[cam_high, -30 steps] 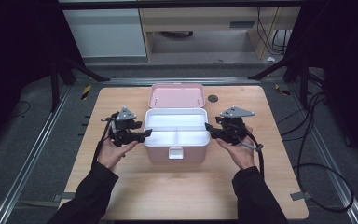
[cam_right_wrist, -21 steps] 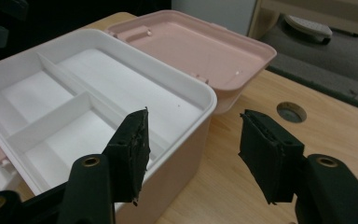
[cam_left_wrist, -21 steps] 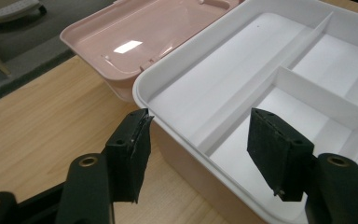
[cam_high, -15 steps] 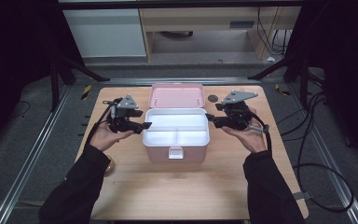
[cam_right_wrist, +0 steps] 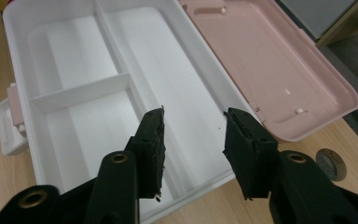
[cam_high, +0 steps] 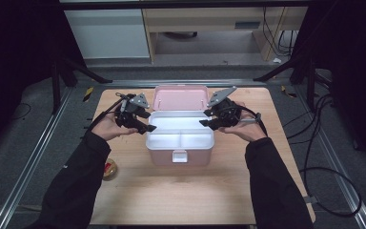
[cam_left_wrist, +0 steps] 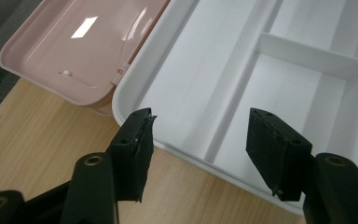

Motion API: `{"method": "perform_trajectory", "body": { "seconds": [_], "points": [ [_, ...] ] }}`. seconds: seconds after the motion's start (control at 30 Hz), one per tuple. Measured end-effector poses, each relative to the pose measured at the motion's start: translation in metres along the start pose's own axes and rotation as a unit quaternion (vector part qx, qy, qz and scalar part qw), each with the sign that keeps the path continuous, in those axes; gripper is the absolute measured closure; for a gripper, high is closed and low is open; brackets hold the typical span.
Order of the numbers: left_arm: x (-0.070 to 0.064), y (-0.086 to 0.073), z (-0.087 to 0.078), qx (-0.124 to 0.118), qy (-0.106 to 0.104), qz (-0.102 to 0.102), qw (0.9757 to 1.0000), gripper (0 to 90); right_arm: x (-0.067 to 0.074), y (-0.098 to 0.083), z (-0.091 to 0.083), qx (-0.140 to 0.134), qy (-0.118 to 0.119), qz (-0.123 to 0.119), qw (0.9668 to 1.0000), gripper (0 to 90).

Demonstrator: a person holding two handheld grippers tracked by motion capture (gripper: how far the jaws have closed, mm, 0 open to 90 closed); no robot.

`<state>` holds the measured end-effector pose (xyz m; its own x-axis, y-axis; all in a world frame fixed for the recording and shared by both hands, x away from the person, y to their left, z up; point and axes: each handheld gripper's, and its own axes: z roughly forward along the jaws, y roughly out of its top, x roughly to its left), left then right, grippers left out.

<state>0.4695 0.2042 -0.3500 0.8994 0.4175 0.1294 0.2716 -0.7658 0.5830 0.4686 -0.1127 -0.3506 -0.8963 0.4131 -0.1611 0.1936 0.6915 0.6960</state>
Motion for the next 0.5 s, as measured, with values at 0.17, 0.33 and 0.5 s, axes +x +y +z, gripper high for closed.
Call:
{"method": "perform_trajectory", "body": {
  "seconds": [0.17,0.33,0.5],
  "points": [
    [0.002,0.004,0.008,0.037,-0.022,0.026,0.9987,45.2,-0.002,0.001,0.010,0.047,0.040,-0.038,0.9974,64.9],
    [0.003,0.004,0.016,0.045,-0.038,0.040,0.9974,53.8,-0.001,0.002,0.020,0.091,0.062,-0.057,0.9923,72.0],
    [0.003,0.006,0.020,0.058,-0.058,0.055,0.9951,60.7,-0.006,0.002,0.028,0.131,0.077,-0.063,0.9864,80.8]
  ]
}}
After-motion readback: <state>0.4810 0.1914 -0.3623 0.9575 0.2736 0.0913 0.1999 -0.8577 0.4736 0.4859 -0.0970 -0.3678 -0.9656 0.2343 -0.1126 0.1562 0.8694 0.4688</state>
